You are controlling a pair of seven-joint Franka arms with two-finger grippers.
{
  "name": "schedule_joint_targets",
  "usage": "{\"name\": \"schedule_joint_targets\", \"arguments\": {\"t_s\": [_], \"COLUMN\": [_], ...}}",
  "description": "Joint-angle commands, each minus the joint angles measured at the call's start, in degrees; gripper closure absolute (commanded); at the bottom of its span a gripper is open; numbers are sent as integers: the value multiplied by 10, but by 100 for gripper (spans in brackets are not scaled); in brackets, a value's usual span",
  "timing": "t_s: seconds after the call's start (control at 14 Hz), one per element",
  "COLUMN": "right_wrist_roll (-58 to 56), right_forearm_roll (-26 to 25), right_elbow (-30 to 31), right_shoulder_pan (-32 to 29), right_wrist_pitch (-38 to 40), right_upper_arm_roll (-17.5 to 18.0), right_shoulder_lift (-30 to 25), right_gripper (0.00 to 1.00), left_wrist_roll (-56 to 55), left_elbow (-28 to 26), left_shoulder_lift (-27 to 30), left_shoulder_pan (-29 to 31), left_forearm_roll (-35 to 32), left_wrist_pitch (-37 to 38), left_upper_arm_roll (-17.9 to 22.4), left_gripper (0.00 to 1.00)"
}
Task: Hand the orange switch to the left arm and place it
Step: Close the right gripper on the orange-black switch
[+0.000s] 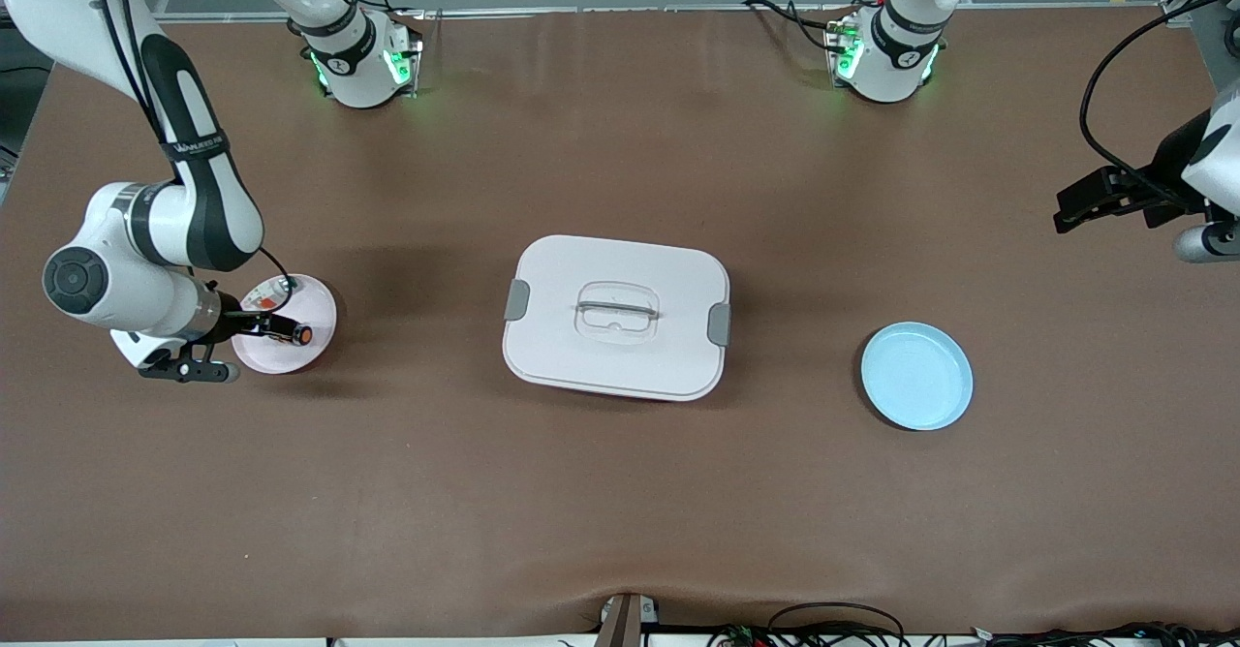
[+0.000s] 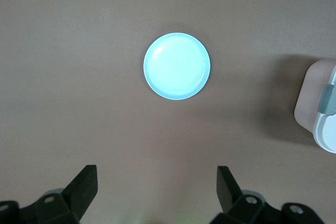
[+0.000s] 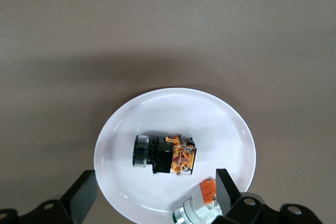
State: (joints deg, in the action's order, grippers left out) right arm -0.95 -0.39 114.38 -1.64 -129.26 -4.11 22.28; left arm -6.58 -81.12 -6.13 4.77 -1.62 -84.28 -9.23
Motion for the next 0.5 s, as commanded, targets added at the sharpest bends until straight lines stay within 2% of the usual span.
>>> {"name": "schedule_joint_targets", "arguments": {"t_s": [0.0, 0.43], "right_wrist_roll": [-2, 3], "right_forearm_roll": [-8, 2], "right_elbow": [26, 58], "right_shoulder_pan": [-16, -16], "right_wrist_pitch": [-48, -118], "right_upper_arm_roll": [7, 8], "right_shoulder_lift": [5, 22], "right_gripper": [0, 0], "left_wrist_roll": [-1, -1], "left_elbow": [4, 4], "left_shoulder_lift": [-1, -1], "left_shoulder_pan": [-2, 0], "left_forearm_roll": [-6, -6], "left_wrist_pitch": [9, 17], "left_upper_arm_roll": [-3, -3], "left_gripper": [0, 0]}}
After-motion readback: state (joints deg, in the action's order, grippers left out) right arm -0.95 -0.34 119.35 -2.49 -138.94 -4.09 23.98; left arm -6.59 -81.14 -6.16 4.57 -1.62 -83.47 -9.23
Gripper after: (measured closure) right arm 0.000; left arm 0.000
